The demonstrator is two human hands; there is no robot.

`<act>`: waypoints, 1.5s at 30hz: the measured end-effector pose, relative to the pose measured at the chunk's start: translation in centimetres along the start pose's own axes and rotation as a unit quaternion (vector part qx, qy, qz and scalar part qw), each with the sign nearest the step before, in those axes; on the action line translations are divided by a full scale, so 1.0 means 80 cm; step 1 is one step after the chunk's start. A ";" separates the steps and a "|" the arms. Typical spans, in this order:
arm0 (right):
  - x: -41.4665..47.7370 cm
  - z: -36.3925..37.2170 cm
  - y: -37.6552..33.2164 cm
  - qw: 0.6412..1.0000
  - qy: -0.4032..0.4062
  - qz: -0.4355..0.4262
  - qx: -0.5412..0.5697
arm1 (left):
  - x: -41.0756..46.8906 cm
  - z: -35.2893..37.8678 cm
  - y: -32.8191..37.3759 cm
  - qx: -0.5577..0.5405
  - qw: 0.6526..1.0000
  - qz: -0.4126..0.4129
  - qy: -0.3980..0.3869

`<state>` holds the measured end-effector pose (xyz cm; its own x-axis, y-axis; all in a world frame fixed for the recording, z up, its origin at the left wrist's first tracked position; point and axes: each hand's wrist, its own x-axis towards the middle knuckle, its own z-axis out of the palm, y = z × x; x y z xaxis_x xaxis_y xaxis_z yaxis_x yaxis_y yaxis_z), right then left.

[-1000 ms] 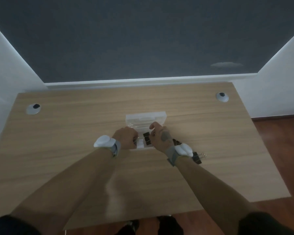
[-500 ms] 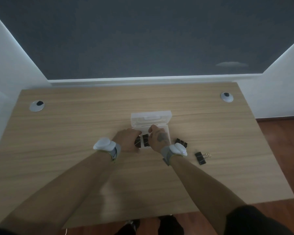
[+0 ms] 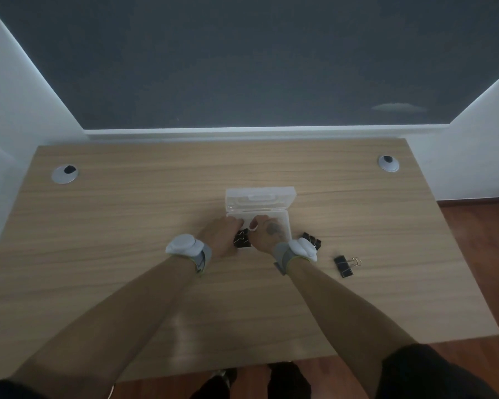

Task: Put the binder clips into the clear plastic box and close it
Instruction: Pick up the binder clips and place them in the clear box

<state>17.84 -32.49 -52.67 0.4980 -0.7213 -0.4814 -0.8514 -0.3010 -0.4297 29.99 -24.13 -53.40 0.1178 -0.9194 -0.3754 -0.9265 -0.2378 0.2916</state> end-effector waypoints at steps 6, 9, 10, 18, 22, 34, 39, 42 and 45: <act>-0.007 -0.005 -0.005 1.000 -0.007 0.015 -0.010 | -0.003 -0.004 0.001 0.008 1.000 0.009 0.006; -0.013 -0.014 -0.003 1.000 0.003 0.014 -0.012 | -0.006 -0.009 0.001 0.033 0.999 0.006 0.021; -0.016 -0.017 -0.001 1.000 0.007 0.012 -0.014 | -0.007 -0.012 0.002 0.039 0.999 0.006 0.028; -0.034 -0.055 0.013 0.998 0.037 -0.039 -0.026 | -0.011 -0.026 0.018 0.065 0.994 0.006 0.089; -0.043 -0.074 0.032 0.996 0.064 -0.054 -0.030 | -0.008 -0.029 0.042 0.051 0.988 0.026 0.144; -0.070 -0.144 0.194 0.994 0.103 0.028 -0.036 | 0.040 -0.014 0.218 0.066 0.988 0.116 0.076; -0.072 -0.141 0.251 0.994 0.009 0.053 -0.092 | 0.065 0.001 0.254 0.123 0.985 0.117 0.008; -0.073 -0.130 0.268 0.992 -0.019 0.069 -0.104 | 0.075 0.014 0.267 0.160 0.983 0.087 -0.019; -0.071 -0.121 0.273 0.991 -0.020 0.083 -0.104 | 0.079 0.024 0.271 0.161 0.985 0.057 -0.038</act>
<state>-5.17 -41.04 -51.94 0.3502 -0.7478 -0.5641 -0.9359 -0.3047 -0.1770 9.99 -34.53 -51.14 -0.0096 -0.9054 -0.4245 -0.9989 -0.0109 0.0458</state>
